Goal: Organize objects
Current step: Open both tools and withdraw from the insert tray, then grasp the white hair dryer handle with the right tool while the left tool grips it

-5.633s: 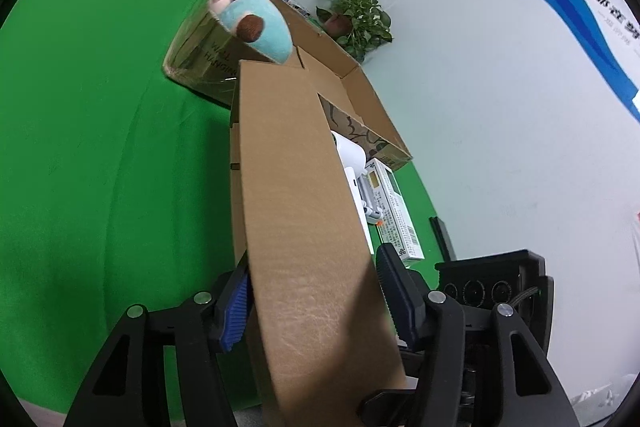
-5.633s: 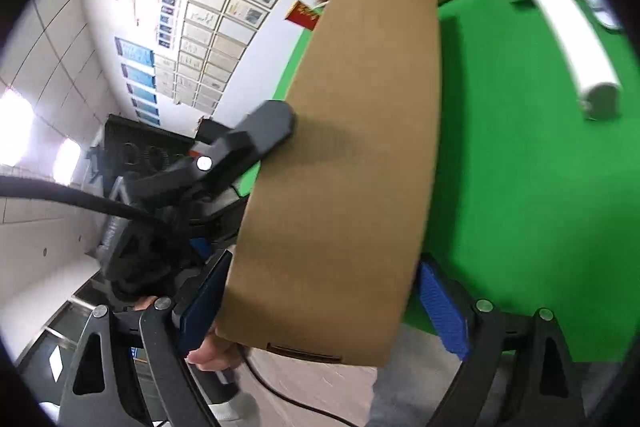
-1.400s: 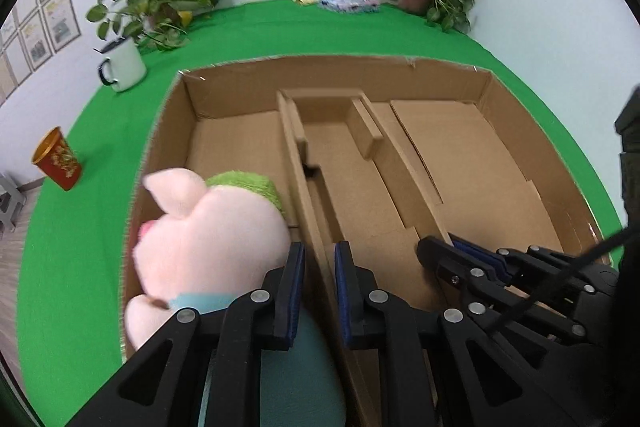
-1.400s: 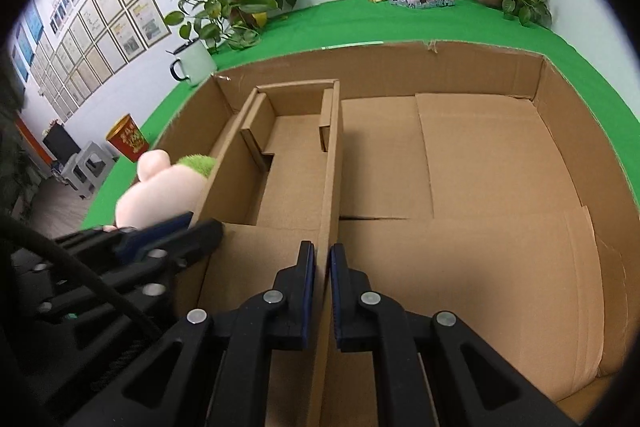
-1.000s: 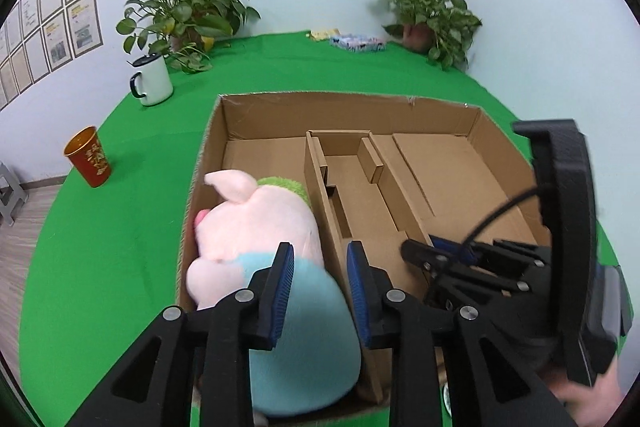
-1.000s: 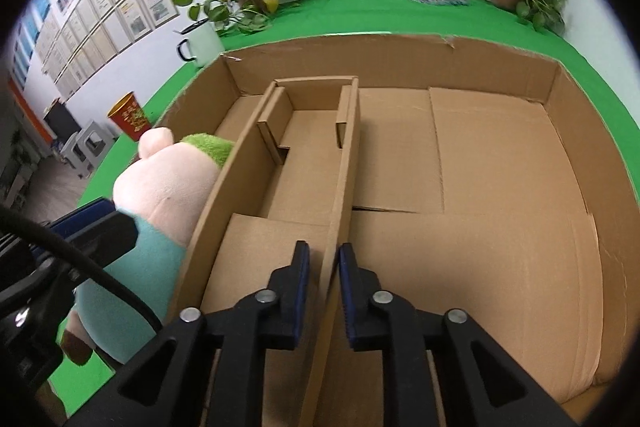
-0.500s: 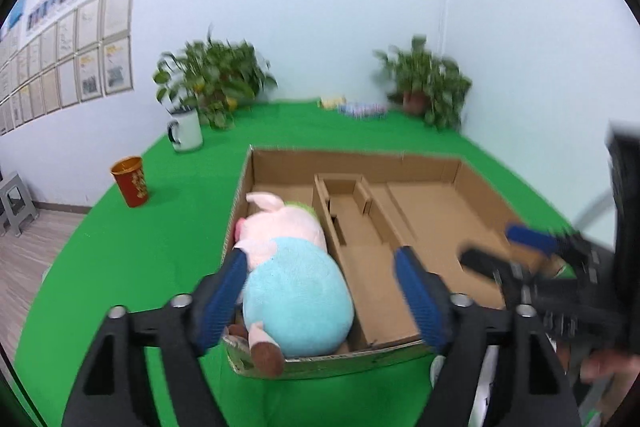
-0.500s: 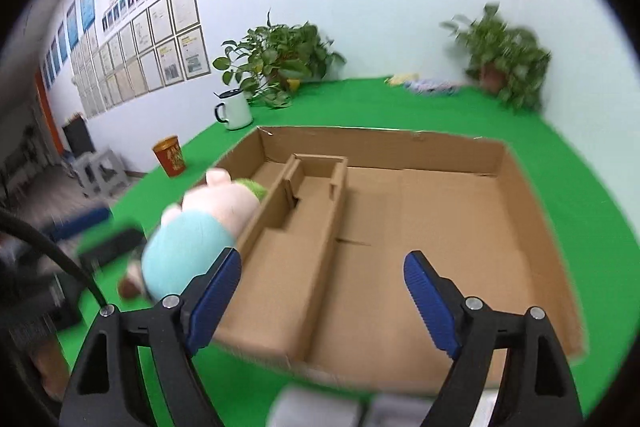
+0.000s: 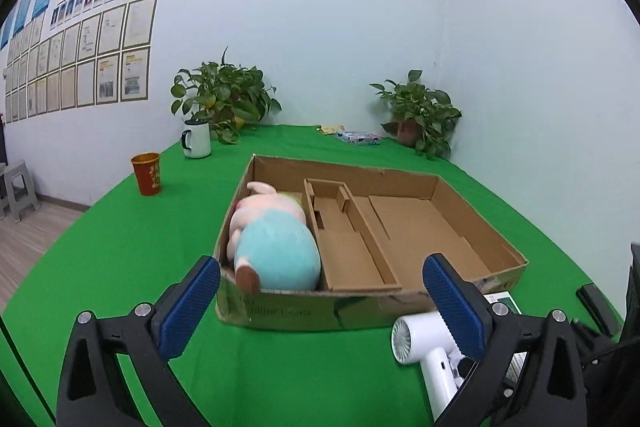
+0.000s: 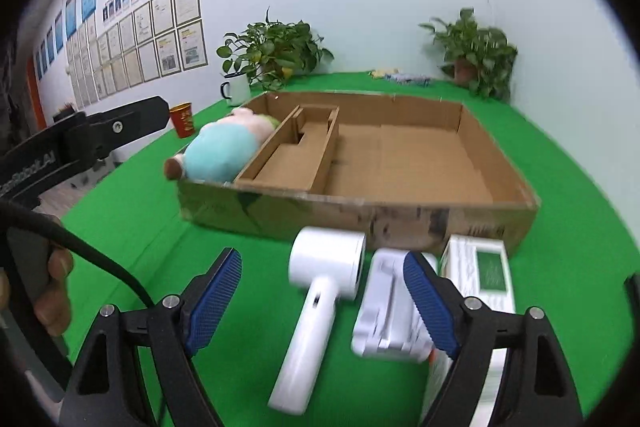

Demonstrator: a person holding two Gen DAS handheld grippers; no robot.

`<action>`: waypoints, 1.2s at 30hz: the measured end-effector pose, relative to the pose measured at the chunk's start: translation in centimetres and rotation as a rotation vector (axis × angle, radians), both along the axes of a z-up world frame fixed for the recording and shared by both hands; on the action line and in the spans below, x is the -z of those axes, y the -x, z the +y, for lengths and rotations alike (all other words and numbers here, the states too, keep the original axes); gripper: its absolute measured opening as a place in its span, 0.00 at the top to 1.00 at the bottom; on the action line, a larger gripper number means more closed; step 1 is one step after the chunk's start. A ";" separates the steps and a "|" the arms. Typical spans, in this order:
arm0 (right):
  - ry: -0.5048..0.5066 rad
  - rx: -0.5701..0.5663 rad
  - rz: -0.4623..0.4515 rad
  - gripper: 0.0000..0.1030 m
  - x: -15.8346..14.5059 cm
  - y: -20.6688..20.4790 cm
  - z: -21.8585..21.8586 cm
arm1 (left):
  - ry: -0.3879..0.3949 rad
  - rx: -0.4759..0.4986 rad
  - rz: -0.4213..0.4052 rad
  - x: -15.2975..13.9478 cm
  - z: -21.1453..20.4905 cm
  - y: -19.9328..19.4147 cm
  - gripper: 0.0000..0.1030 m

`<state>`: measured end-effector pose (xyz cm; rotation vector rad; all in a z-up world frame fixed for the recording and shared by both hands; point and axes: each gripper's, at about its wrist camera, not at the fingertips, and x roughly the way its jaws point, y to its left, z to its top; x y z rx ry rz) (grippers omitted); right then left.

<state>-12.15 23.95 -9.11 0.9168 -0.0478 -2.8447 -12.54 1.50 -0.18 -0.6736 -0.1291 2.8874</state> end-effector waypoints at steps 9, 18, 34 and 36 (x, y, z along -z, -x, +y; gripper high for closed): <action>-0.010 0.055 0.008 0.93 0.5 -1.4 1.9 | -0.002 -0.010 -0.016 0.2 1.0 -1.0 0.24; 0.072 -0.044 -0.011 0.15 0.9 -2.1 1.5 | 0.014 0.002 -0.087 1.5 1.3 0.4 0.09; -0.050 -0.089 -0.200 0.62 5.9 -1.3 -2.2 | -0.186 0.223 -0.388 8.0 1.7 4.2 0.09; -0.050 -0.072 -0.222 0.69 6.1 -1.0 -2.0 | -0.196 0.246 -0.393 8.2 2.1 4.2 0.09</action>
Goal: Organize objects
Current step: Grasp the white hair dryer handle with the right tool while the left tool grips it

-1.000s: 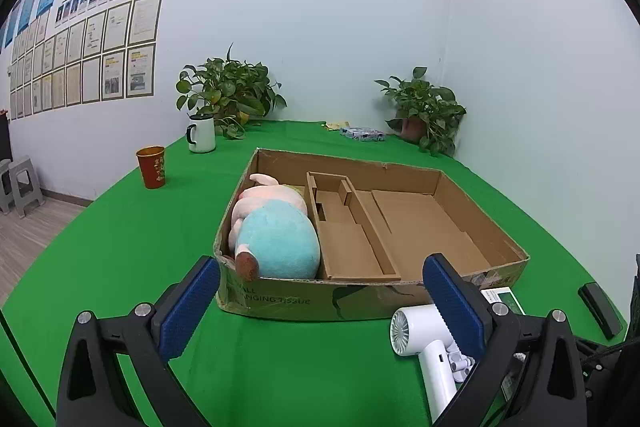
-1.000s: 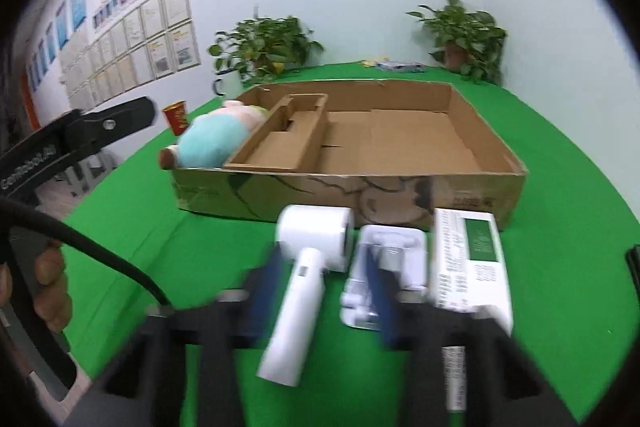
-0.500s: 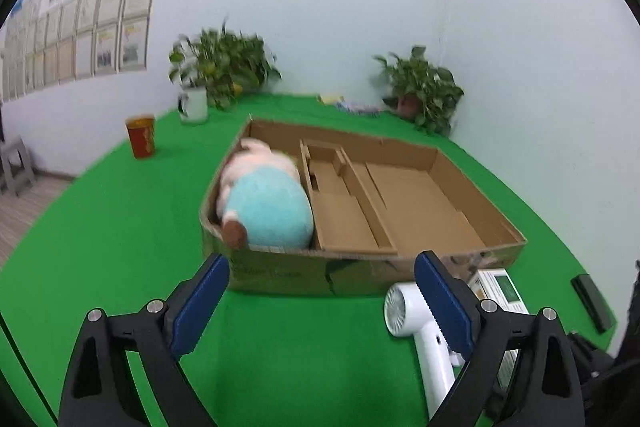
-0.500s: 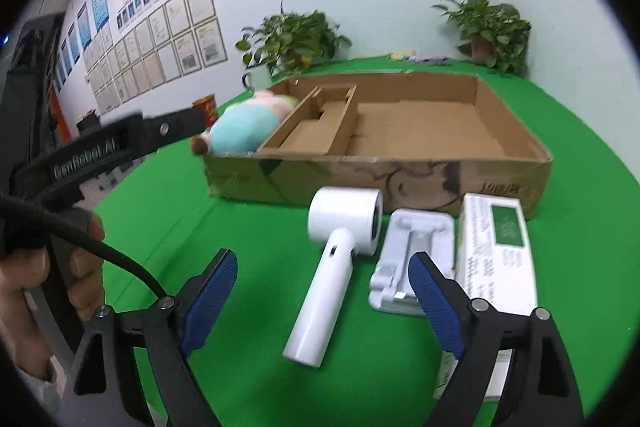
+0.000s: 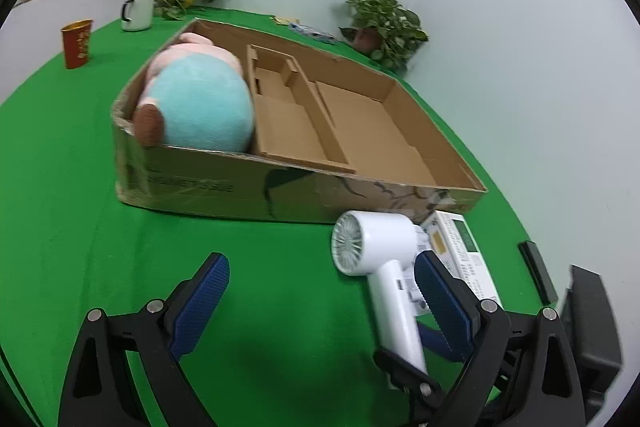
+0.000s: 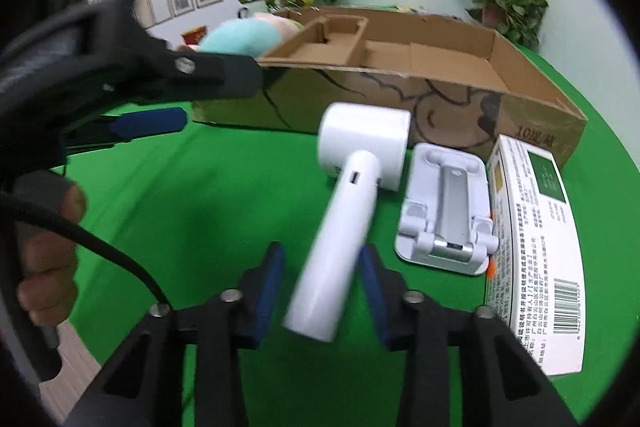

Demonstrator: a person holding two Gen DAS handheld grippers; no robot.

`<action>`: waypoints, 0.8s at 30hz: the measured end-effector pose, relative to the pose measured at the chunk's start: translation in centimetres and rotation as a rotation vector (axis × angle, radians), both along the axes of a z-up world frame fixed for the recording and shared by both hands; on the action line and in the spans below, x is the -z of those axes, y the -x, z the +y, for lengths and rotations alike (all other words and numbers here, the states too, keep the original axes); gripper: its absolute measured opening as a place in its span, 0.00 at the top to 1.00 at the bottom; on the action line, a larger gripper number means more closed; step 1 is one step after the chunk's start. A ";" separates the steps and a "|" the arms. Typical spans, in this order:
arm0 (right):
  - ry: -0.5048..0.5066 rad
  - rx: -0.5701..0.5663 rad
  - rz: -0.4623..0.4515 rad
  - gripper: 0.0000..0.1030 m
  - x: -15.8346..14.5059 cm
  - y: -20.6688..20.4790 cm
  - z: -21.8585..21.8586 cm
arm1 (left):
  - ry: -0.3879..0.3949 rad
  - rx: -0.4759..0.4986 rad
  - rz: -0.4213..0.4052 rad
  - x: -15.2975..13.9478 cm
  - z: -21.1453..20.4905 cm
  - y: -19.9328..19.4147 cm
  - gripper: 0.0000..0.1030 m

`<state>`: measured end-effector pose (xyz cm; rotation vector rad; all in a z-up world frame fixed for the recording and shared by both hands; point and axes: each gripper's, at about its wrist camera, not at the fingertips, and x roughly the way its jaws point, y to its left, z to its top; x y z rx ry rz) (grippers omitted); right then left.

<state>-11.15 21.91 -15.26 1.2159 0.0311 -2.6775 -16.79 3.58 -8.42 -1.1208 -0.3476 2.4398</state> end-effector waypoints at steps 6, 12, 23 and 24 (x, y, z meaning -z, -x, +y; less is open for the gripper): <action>0.023 -0.019 -0.044 0.72 -0.3 -2.4 -0.2 | -0.064 0.092 -0.049 1.0 0.8 -0.8 0.10; 0.078 -0.065 -0.055 0.43 0.1 -4.5 -0.6 | -0.156 0.211 -0.169 4.0 2.0 -1.1 0.22; 0.100 -0.053 -0.051 0.54 0.6 -1.8 -0.1 | -0.264 0.276 -0.307 7.2 3.7 1.7 0.30; 0.110 -0.053 -0.059 0.60 0.6 -1.8 0.0 | -0.266 0.281 -0.308 7.2 3.9 1.7 0.31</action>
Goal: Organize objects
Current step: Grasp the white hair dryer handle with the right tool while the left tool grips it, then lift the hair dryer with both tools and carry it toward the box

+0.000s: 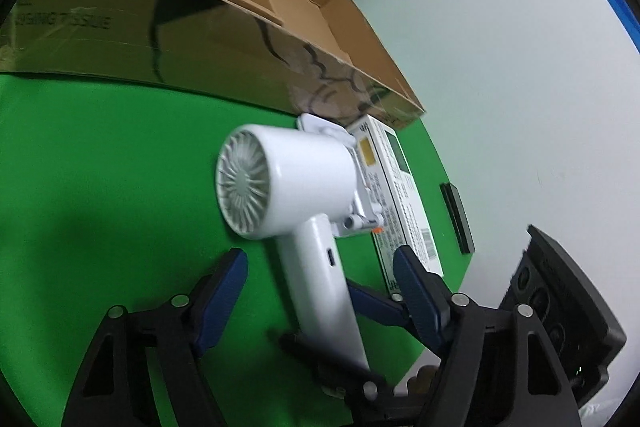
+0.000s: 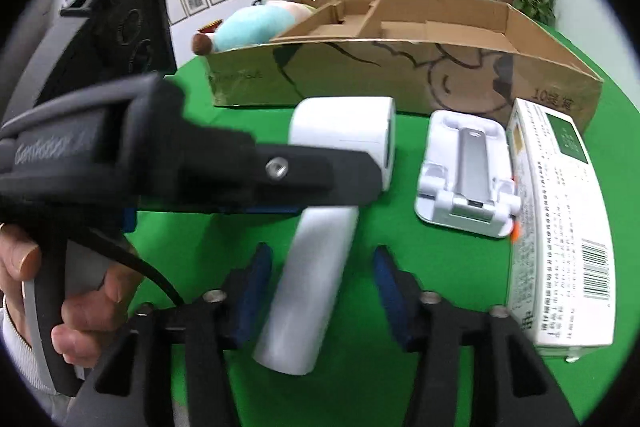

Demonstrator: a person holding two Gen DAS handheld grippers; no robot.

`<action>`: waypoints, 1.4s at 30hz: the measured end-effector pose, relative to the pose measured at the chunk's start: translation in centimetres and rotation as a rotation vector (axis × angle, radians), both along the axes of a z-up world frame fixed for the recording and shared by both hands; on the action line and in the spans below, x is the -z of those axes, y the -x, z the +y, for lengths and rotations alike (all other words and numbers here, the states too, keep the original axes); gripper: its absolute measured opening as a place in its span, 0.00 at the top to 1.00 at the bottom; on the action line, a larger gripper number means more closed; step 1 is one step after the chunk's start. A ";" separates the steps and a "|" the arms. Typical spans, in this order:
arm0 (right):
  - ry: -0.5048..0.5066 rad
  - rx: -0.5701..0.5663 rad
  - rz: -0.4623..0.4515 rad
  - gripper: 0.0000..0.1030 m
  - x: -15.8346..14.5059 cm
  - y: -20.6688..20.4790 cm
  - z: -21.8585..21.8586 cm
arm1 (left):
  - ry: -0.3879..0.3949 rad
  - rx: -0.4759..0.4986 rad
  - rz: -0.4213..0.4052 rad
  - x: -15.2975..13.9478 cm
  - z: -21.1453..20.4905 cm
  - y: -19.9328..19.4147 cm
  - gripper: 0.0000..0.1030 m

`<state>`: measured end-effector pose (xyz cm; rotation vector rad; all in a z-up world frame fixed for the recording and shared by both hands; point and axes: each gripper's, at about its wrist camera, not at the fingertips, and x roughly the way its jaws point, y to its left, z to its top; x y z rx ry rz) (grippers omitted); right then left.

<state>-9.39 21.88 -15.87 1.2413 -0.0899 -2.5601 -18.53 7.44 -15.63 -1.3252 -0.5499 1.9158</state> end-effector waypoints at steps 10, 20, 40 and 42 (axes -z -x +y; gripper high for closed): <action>-0.043 0.033 -0.034 0.74 -0.5 -2.7 -1.1 | 0.003 0.004 -0.012 0.8 0.6 -1.8 0.46; -0.076 0.050 -0.023 0.73 -0.5 -2.5 -2.2 | 0.028 -0.061 -0.004 1.9 0.4 -2.4 0.68; -0.027 0.113 0.255 0.76 -8.6 -1.2 -2.4 | 0.031 -0.111 0.297 -9.4 0.7 -4.8 0.70; -0.022 0.122 0.291 0.76 -9.6 -0.8 -2.2 | 0.032 -0.109 0.337 -11.0 1.0 -4.3 0.70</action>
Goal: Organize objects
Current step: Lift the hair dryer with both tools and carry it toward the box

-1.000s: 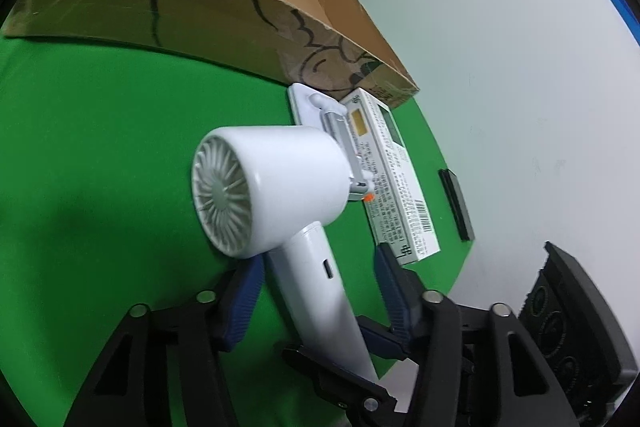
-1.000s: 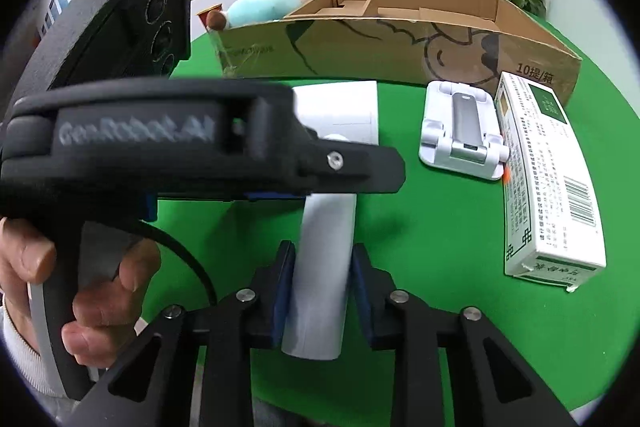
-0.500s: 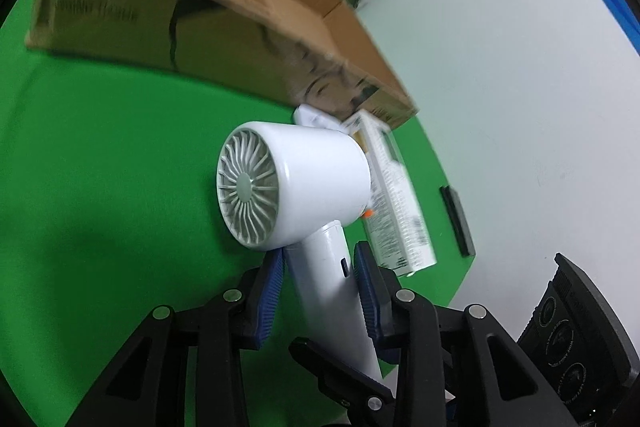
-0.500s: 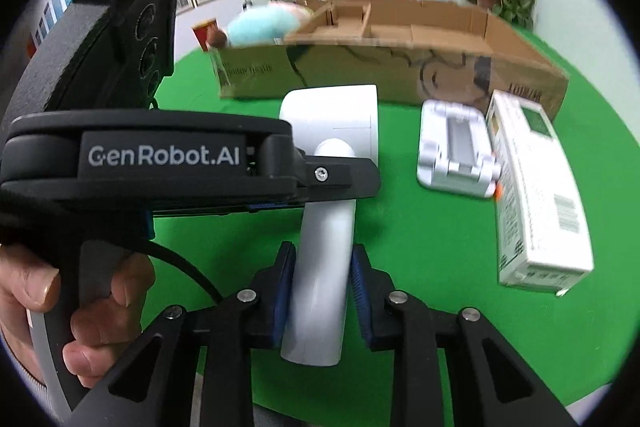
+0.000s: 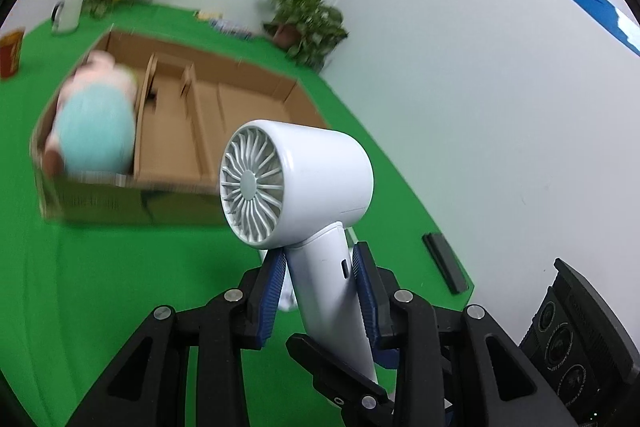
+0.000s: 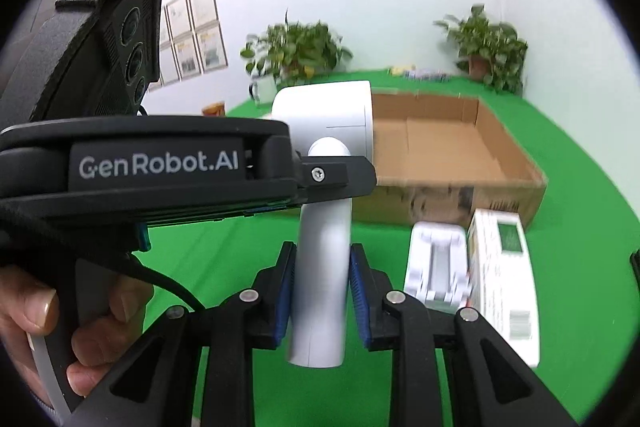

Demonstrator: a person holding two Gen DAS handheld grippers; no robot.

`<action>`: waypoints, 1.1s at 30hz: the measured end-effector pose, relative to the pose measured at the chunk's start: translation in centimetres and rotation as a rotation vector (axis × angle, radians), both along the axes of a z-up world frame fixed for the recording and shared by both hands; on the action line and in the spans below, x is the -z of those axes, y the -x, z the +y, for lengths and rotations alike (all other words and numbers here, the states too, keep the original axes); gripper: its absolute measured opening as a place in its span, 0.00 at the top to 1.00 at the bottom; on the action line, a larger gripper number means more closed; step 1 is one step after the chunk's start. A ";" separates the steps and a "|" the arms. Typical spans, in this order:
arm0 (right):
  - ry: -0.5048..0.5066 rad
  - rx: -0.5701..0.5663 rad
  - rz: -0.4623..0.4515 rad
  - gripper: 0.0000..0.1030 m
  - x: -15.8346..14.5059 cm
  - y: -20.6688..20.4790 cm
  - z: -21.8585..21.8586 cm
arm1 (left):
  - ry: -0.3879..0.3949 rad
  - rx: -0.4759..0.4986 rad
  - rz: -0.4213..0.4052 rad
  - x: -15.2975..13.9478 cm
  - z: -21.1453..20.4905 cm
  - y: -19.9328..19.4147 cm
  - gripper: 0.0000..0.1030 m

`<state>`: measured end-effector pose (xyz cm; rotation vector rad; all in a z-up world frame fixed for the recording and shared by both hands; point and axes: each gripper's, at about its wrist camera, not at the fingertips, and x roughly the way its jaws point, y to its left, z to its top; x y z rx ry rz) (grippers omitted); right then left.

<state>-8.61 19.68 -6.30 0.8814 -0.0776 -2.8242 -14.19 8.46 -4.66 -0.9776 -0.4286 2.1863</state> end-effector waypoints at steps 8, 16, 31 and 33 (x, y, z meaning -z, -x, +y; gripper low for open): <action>0.017 0.015 0.091 0.76 -3.8 3.5 1.2 | 0.028 0.018 0.097 -6.7 2.0 2.6 0.70; 0.016 0.024 0.107 0.76 -6.8 8.9 2.5 | 0.018 0.027 0.113 -10.8 3.4 8.6 0.70; 0.094 0.013 -0.045 0.76 -4.0 17.9 6.1 | 0.085 0.027 -0.023 -6.8 5.6 20.7 0.70; 0.098 0.011 -0.080 0.76 -2.8 18.8 6.1 | 0.092 0.025 -0.066 -4.6 5.6 21.9 0.70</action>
